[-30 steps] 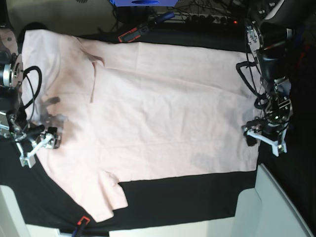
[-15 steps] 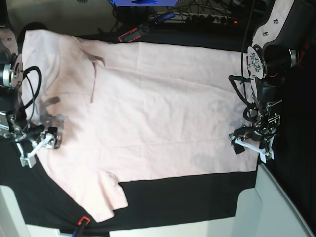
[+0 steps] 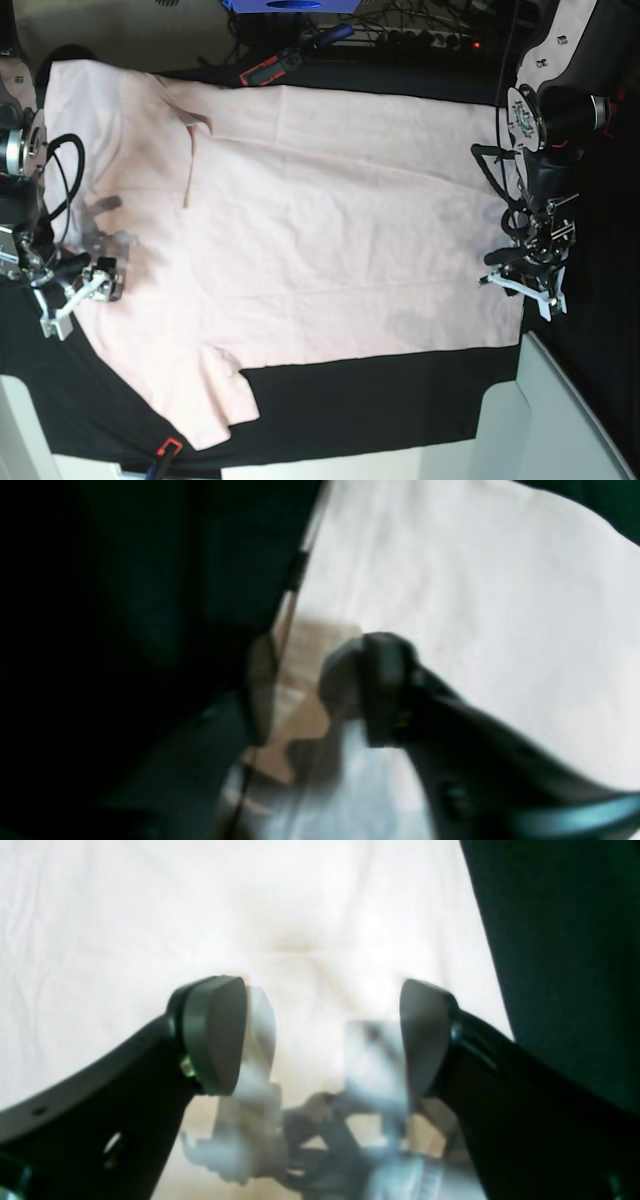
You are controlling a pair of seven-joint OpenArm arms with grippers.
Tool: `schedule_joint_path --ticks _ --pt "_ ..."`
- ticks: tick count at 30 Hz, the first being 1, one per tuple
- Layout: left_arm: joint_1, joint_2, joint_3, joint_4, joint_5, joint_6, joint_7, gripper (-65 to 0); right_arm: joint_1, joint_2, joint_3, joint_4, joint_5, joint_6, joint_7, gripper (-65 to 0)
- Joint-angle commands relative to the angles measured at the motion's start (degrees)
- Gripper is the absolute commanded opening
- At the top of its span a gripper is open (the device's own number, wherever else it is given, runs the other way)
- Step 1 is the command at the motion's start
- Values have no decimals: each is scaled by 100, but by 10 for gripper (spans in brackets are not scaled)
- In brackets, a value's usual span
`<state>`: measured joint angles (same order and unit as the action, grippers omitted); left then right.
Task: Fold the T-shirt properly
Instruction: 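Lower both grippers to the middle of the shirt body and grasp, then lift the grasped fabric and fold it toward the robot base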
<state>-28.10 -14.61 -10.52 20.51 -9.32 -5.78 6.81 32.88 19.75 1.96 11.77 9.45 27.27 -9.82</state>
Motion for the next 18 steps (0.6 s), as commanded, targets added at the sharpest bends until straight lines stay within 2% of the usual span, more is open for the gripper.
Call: schedule_joint_path --ticks 1,3,6,7,13,18 --pt "-17 24 2 -34 -39 -24 361 -465 48 8 -7 -12 -53 29 -235 -239" --pt "-8 33 2 -34 -39 -24 361 -475 48 8 2 -12 -53 29 -235 -350" --pt "80 33 2 -25 -39 -24 370 -485 48 -1 2 -12 -53 21 -235 -564" --pt "106 33 2 -25 -39 -24 370 -507 48 -1 2 -12 -53 21 -235 -605" --pt "186 50 2 10 -30 -24 370 -645 48 -1 20 23 -53 -15 -226 -621" --pt "168 147 2 19 -30 -33 370 -650 -84 -1 46 383 -44 -23 -226 -624"
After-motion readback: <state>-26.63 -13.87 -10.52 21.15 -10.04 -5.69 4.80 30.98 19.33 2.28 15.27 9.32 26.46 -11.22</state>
